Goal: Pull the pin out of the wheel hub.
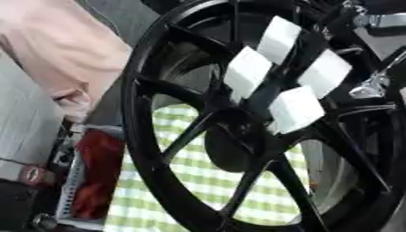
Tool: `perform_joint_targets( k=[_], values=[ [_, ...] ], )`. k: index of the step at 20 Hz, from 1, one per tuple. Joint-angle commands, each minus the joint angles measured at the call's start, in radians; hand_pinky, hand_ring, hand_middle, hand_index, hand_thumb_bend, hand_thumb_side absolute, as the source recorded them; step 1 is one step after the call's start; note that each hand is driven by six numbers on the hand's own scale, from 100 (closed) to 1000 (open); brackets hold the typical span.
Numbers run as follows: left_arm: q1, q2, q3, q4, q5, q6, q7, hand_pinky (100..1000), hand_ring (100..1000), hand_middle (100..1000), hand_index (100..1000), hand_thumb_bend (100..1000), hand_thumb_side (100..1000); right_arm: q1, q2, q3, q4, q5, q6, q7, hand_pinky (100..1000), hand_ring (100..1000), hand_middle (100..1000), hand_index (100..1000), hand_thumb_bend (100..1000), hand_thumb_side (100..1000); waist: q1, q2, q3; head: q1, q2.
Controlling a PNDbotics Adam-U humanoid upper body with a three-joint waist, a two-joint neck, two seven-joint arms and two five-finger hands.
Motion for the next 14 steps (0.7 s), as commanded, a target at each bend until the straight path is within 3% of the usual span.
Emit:
perform_joint_targets(
  k=[1,5,14],
  values=[
    [-0.009,0.019,0.005,-0.02,-0.002,-0.001,0.0,906,618,620,785,100,791,-0.012,-0.022,-0.012,0.0,0.0,-0.004,0.008,822,709,589,719,353,100,0.007,-0.017,0.0,0.0,-0.013],
    [-0.009,0.019,0.005,-0.02,-0.001,-0.001,0.0,906,618,620,785,100,791,-0.007,-0.024,-0.014,-0.005,-0.006,-0.006,0.013,818,693,548,685,346,100,0.008,-0.016,0.001,-0.001,-0.013],
    [-0.008,0.02,0.005,-0.02,0.0,-0.001,0.0,907,618,620,785,100,790,-0.008,-0.024,-0.017,-0.004,-0.03,0.014,0.019,797,640,408,555,219,100,0.009,-0.02,0.0,-0.001,-0.011]
  ],
)
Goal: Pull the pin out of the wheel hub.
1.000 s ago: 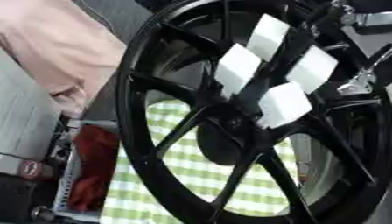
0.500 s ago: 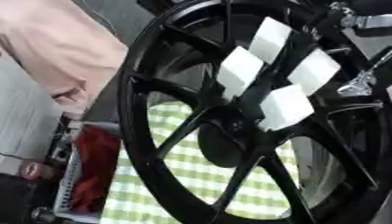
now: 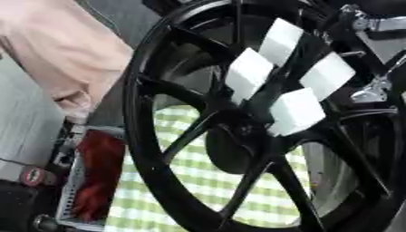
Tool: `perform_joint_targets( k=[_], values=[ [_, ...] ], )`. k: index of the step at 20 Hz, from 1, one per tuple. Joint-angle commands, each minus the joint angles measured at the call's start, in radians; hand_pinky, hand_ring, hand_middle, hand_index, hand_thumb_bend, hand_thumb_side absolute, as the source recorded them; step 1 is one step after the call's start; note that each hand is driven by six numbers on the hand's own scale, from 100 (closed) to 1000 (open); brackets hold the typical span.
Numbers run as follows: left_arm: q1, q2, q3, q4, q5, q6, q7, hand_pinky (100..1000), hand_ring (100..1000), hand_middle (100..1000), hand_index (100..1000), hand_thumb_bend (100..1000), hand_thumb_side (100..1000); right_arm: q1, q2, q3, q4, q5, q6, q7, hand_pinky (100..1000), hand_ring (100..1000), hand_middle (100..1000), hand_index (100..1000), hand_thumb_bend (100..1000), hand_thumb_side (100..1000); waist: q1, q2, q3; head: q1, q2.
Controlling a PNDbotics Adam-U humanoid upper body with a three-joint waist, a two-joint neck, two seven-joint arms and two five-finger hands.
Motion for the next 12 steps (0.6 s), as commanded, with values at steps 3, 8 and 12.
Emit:
perform_joint_targets(
  k=[3,8,12],
  values=[
    [-0.007,0.021,0.006,-0.02,0.001,-0.001,0.001,907,618,620,786,100,790,-0.011,-0.023,-0.018,0.0,-0.026,0.03,-0.005,787,620,363,517,265,100,0.009,-0.021,-0.002,-0.001,-0.008],
    [-0.006,0.021,0.007,-0.02,0.001,-0.001,0.001,907,617,620,786,100,790,-0.013,-0.023,-0.021,0.0,-0.051,0.071,-0.01,769,587,300,468,347,100,0.009,-0.022,-0.002,-0.001,-0.006],
    [-0.006,0.021,0.007,-0.02,0.001,-0.001,0.002,907,617,620,786,100,790,-0.016,-0.022,-0.026,-0.005,-0.068,0.101,-0.015,756,562,270,448,373,100,0.009,-0.023,-0.003,0.0,-0.005]
  ],
)
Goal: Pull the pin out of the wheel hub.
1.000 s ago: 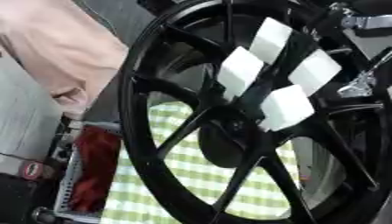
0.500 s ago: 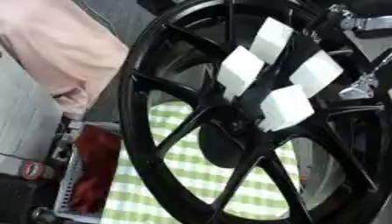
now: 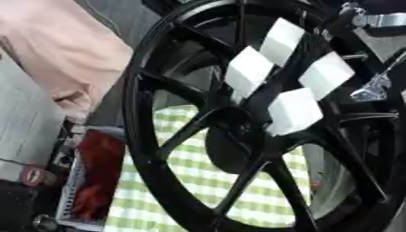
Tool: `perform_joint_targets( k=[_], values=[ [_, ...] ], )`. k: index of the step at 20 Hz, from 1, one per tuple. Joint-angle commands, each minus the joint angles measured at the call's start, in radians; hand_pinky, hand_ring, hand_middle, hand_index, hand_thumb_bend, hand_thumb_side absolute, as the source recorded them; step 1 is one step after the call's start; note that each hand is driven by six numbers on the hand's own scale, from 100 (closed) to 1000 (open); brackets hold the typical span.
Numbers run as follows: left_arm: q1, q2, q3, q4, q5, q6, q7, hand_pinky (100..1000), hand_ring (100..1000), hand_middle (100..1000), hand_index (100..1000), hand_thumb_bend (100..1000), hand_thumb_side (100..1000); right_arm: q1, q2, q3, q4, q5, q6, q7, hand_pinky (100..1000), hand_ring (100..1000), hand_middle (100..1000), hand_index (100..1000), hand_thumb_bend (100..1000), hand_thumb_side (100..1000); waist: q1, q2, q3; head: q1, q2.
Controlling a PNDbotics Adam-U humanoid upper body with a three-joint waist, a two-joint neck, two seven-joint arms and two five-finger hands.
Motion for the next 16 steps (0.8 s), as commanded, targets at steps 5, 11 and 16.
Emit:
perform_joint_targets(
  k=[5,11,16],
  values=[
    [-0.003,0.023,0.009,-0.02,0.0,-0.002,0.004,907,617,620,786,100,789,-0.023,-0.022,-0.037,-0.016,-0.015,0.06,-0.019,728,537,259,439,404,114,0.01,-0.026,-0.005,0.003,-0.002],
    [0.001,0.023,0.01,-0.02,-0.001,-0.002,0.007,907,616,620,786,100,789,-0.034,-0.018,-0.05,-0.019,-0.028,0.102,-0.022,709,522,249,430,425,152,0.011,-0.031,-0.012,0.007,-0.001],
    [0.003,0.023,0.011,-0.02,-0.001,-0.001,0.008,906,616,619,785,100,789,-0.041,-0.015,-0.055,-0.018,-0.066,0.145,-0.019,687,505,231,413,389,244,0.012,-0.035,-0.013,0.007,-0.001]
  ],
)
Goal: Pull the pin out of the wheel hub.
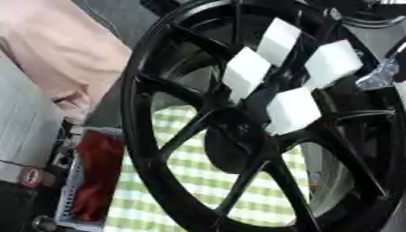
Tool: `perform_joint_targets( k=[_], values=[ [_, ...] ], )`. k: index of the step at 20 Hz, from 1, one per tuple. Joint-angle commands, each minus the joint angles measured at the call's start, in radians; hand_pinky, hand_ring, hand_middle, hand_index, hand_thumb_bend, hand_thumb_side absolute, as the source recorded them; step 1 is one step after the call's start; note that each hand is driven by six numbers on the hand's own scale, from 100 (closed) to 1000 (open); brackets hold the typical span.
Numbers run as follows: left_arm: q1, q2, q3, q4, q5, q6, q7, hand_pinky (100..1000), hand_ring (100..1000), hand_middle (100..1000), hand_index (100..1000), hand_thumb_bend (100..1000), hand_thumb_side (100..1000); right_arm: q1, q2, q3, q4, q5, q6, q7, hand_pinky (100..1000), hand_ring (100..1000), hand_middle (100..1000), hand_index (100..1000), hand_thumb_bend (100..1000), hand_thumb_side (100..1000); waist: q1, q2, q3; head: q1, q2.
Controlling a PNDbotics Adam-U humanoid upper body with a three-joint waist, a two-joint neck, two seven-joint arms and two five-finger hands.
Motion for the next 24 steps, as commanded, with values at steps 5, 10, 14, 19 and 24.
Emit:
perform_joint_targets(
  k=[5,10,14,19,24],
  values=[
    [0.004,0.024,0.012,-0.02,0.0,0.0,0.006,906,616,619,786,100,788,-0.04,-0.016,-0.05,-0.005,-0.063,0.065,-0.007,662,490,212,395,433,241,0.012,-0.038,-0.009,0.005,-0.003],
    [0.009,0.026,0.014,-0.02,-0.001,0.0,0.009,906,615,619,786,100,787,-0.059,-0.015,-0.087,-0.001,-0.085,0.085,-0.005,652,483,200,384,434,263,0.014,-0.043,-0.018,0.01,-0.002],
    [0.011,0.028,0.016,-0.02,-0.002,-0.001,0.011,906,615,619,786,100,786,-0.071,-0.016,-0.123,0.016,-0.108,0.102,-0.016,650,479,192,378,436,278,0.016,-0.045,-0.024,0.016,0.0],
    [0.017,0.029,0.02,-0.02,-0.004,-0.003,0.016,906,614,618,785,100,785,-0.058,-0.035,-0.189,0.051,-0.124,0.114,-0.052,653,478,189,376,437,285,0.02,-0.05,-0.039,0.026,0.005],
    [0.026,0.032,0.026,-0.02,-0.006,-0.005,0.023,905,615,618,785,100,783,0.016,-0.082,-0.286,0.11,-0.143,0.111,-0.11,659,478,187,377,437,285,0.028,-0.057,-0.068,0.047,0.015]
  ],
)
